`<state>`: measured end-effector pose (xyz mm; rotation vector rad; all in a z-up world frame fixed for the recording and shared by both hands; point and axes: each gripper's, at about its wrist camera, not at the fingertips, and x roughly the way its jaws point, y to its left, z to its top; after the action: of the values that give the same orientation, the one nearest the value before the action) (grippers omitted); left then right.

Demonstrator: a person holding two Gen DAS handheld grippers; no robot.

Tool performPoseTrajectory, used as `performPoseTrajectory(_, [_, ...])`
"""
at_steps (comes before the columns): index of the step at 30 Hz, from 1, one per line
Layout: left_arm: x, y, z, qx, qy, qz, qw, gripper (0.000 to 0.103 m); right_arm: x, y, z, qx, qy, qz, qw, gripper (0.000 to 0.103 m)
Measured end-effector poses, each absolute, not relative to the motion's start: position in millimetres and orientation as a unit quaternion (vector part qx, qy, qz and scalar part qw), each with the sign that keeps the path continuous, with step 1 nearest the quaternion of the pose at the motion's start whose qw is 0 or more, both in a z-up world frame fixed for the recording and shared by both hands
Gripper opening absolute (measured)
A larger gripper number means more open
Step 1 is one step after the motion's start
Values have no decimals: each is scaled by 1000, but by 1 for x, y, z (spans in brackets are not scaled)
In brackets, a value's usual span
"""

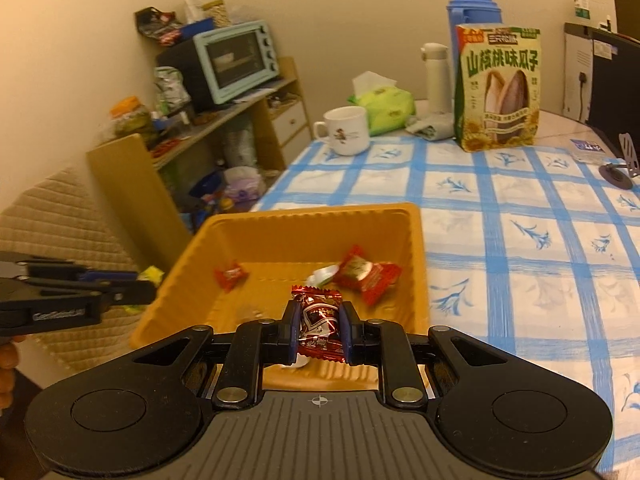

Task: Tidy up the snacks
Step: 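Carry both candies in the grippers over the orange basket, then open both grippers to drop the candies into the basket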

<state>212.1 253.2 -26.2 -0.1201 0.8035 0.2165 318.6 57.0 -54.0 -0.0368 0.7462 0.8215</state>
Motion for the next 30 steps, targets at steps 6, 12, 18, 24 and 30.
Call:
performPoseTrajectory(6, [224, 262, -35, -59, 401, 103, 908, 18, 337, 71, -69, -27, 364, 379, 850, 21])
performPoseTrajectory(12, [233, 267, -43, -62, 410, 99, 905, 18, 349, 80, -82, -32, 376, 371, 848, 21])
performPoseTrajectory(18, [238, 271, -48, -65, 416, 96, 902, 18, 359, 82, -89, -28, 398, 361, 843, 22])
performPoseTrajectory(24, [245, 275, -51, -64, 418, 98, 901, 18, 365, 77, -86, -17, 395, 358, 846, 23])
performPoseTrajectory(30, [256, 277, -52, -61, 419, 95, 901, 18, 369, 83, -82, -18, 394, 363, 844, 23])
